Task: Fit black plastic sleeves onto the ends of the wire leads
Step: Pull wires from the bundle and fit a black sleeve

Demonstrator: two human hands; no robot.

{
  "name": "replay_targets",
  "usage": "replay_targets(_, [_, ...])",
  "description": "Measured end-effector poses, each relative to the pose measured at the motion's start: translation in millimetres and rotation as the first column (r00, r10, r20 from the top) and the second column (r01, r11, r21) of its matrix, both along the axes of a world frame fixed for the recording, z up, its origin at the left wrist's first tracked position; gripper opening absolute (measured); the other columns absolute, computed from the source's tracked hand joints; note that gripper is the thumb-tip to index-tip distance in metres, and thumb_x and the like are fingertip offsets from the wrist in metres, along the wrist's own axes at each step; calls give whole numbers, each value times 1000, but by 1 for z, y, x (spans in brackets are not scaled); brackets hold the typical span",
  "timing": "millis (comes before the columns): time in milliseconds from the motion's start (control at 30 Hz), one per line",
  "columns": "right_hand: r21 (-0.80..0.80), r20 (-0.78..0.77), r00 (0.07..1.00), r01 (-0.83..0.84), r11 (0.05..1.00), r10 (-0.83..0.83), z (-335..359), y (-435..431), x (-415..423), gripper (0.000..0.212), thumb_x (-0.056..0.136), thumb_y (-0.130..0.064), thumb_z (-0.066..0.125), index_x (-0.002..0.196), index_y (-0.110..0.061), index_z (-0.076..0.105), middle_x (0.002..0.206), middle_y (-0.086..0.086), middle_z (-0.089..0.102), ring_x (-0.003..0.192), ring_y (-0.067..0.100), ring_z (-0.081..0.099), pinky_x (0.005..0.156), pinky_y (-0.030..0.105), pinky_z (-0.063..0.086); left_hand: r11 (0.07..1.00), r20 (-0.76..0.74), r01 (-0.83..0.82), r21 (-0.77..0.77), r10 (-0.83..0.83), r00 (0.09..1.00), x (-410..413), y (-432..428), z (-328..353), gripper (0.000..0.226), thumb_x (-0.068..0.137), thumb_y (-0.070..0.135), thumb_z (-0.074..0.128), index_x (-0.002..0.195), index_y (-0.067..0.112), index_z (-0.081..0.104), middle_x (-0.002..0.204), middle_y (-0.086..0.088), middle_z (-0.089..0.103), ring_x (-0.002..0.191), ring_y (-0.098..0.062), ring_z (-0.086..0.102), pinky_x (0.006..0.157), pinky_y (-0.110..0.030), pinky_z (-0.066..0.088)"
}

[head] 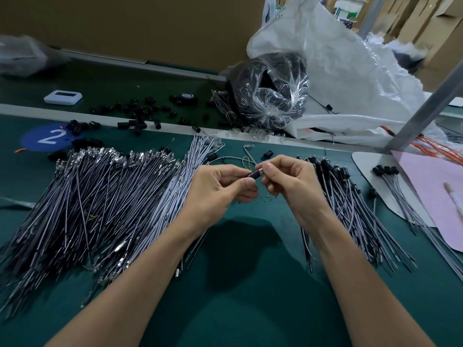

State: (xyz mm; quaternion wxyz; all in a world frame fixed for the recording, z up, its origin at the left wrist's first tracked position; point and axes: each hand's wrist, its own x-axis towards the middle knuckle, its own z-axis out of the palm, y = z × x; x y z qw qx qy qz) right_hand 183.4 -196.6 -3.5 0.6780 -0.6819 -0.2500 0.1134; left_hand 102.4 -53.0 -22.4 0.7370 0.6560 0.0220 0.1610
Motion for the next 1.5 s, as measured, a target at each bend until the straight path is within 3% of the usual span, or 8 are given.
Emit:
replay_targets(133, [29,37,995,89,996,-90,11,-17,7,19,92,2,58,86,-9,72,72,7,69,62,13,60,58,18,49,1000,-30,-15,-16,14,999,0,3,-1,17,86,-5,65,102,-9,67,84,-26,72,66,-21,73,63,-26,60])
replay_targets(300, [-58,128,991,37,998,-29,11,-13,2,9,86,2,67,87,-5,72,72,10,72,63,15,66,61,22,53,999,-16,-26,-35,26,1000,2,4,-2,14,85,-6,66,96,2,69,80,-18,74,66,-20,73,62,-24,59])
replay_targets(500, [-144,221,975,16,989,16,9,-11,3,26,80,6,72,92,-17,71,76,0,73,69,17,70,67,21,54,1000,-23,10,-6,-10,1000,2,4,-4,18,85,-5,67,89,12,71,77,-11,75,68,-19,73,64,-24,59])
replay_targets(733, [-150,285,958,4,989,39,7,-12,5,26,77,7,75,87,-17,72,77,-1,75,67,13,70,67,19,54,998,-21,9,61,-8,1000,1,4,-3,20,86,-6,67,89,13,73,80,-18,74,68,-20,73,65,-26,60])
replay_targets(967, [-175,253,967,17,984,28,3,-9,6,12,80,2,74,83,-9,75,68,14,71,57,17,64,59,22,53,995,-1,22,93,-22,1000,1,4,-3,22,84,-5,69,91,15,73,77,-11,75,69,-18,73,63,-22,57])
replay_targets(1100, [-164,228,969,-63,985,99,5,-13,7,21,83,8,68,84,-12,74,71,20,70,61,18,63,62,23,53,995,-5,25,96,-25,1000,1,5,-4,21,83,-6,69,91,14,72,76,-10,75,68,-18,73,62,-22,57])
replay_targets(1300, [-138,182,977,-85,987,110,0,-11,7,24,81,12,68,79,-11,73,62,4,69,56,13,63,58,19,51,988,-5,51,144,-51,999,0,7,-4,18,83,-6,69,92,9,73,77,-15,75,68,-19,73,64,-24,59])
replay_targets(1500, [-88,141,981,-124,988,136,-3,-10,7,25,79,13,67,79,-11,74,64,6,69,56,13,63,58,19,51,991,-2,77,107,-77,997,-1,5,-4,16,85,-8,67,91,5,72,76,-15,75,65,-19,73,61,-23,58])
